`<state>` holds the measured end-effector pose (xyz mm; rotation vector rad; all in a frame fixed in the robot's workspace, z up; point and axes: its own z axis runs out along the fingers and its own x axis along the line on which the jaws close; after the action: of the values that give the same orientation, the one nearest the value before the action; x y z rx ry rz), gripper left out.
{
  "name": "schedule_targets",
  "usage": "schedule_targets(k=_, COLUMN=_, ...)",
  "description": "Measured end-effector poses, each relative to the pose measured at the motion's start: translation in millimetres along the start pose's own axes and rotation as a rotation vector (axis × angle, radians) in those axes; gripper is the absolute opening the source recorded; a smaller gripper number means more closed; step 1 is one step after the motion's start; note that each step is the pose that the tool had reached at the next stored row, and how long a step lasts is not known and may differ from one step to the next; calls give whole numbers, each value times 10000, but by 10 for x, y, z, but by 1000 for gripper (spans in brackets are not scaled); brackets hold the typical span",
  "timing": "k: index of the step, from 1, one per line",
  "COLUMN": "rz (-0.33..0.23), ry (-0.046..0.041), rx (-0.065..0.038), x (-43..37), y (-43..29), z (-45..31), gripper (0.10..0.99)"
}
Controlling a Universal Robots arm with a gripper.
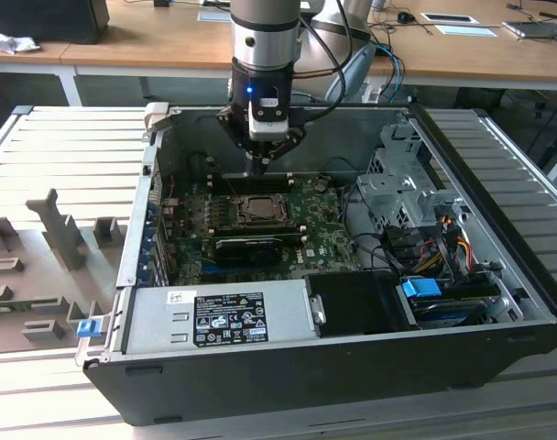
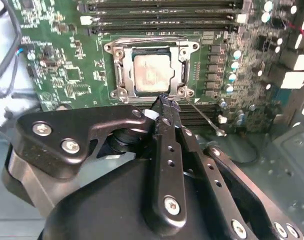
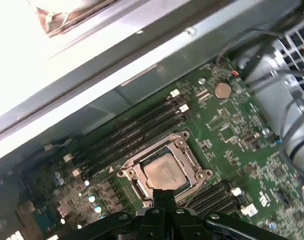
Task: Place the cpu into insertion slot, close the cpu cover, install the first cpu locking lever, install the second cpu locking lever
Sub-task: 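Install the first cpu locking lever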
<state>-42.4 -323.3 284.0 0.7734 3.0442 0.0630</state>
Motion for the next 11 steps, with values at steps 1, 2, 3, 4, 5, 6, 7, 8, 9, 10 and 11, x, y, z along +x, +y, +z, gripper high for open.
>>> schedule_targets(k=1, rz=-332, ry=13, rx=3, x=0, y=0, z=2, gripper=106)
schedule_targets(k=2, rz=-702, ry=28, rx=7, x=0, y=0, z=4, gripper=106)
schedule_targets(k=3, rz=-964, ry=38, rx=10, x=0, y=0, z=4, gripper=106)
schedule_targets(k=4, rz=-1137, ry=45, rx=12, x=0, y=0, z=5, gripper=106)
schedule_targets(k=5, rz=-1392, ry=55, rx=14, x=0, y=0, z=6, gripper=106)
schedule_targets(k=6, rz=-1578, ry=62, rx=16, x=0, y=0, z=7, gripper=106)
schedule_targets(k=7, rz=-1944, ry=76, rx=20, x=0, y=0, z=8, gripper=106)
schedule_targets(k=8, rz=-2123, ry=83, rx=22, x=0, y=0, z=8, gripper=106)
schedule_targets(k=9, rz=-2439, ry=95, rx=25, x=0, y=-1, z=9, gripper=106)
schedule_targets(k=10, rz=-2792, ry=109, rx=28, x=0, y=0, z=10, gripper=106)
schedule_targets(k=11, rz=-3071, ry=120, rx=30, x=0, y=0, z=11, gripper=106)
